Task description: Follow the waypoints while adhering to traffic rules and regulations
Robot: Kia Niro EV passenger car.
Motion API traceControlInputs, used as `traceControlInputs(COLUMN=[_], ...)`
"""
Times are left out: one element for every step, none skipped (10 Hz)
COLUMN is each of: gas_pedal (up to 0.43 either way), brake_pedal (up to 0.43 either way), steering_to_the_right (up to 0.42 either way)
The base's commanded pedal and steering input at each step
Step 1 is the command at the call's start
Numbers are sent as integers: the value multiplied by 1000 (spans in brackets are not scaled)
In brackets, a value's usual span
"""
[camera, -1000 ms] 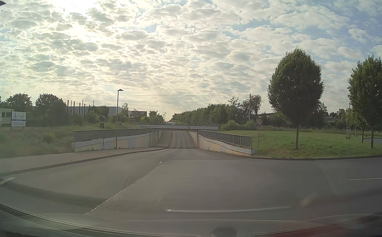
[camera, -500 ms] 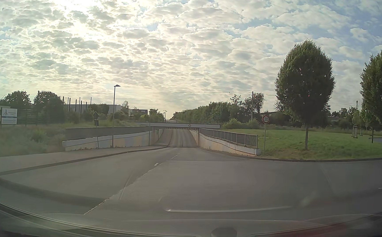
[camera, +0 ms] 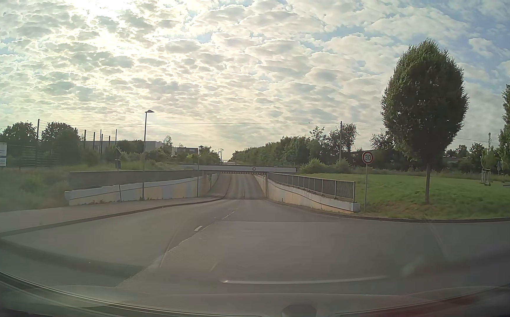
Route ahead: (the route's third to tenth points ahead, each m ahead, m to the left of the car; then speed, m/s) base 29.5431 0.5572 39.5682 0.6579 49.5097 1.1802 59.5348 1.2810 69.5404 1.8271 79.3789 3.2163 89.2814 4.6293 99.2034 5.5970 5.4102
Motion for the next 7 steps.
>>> traceControlInputs(gas_pedal=[311, 311, 311, 311, 311, 299, 299], brake_pedal=[30, 30, 30, 30, 30, 30, 30], steering_to_the_right=[-5, -5, -5, -7, -6, -7, -6])
